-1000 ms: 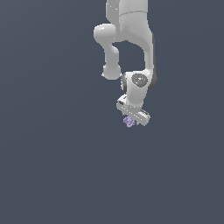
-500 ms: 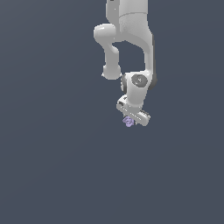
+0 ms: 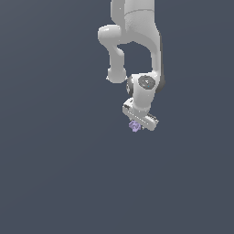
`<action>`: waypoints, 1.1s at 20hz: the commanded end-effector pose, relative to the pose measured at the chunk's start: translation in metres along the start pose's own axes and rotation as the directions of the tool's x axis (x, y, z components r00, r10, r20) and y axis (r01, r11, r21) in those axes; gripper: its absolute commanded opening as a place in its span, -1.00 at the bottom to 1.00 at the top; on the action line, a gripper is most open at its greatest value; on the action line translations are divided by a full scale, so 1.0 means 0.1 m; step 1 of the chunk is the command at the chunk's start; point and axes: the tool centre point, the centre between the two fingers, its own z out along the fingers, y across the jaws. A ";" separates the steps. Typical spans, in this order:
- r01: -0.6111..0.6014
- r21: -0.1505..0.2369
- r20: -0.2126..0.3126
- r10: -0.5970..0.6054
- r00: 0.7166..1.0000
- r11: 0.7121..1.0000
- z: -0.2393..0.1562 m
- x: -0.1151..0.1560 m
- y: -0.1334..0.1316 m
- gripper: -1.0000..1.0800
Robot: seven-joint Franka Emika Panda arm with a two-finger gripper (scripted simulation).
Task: Pick up the object and move it to a goal position.
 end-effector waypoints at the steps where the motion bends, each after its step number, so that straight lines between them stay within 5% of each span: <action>1: 0.000 0.001 -0.001 0.000 1.000 1.000 -0.10 0.00 -0.02 -1.00; 22: 0.000 -0.001 -0.001 0.000 1.000 1.000 -1.78 -0.08 -0.43 -1.00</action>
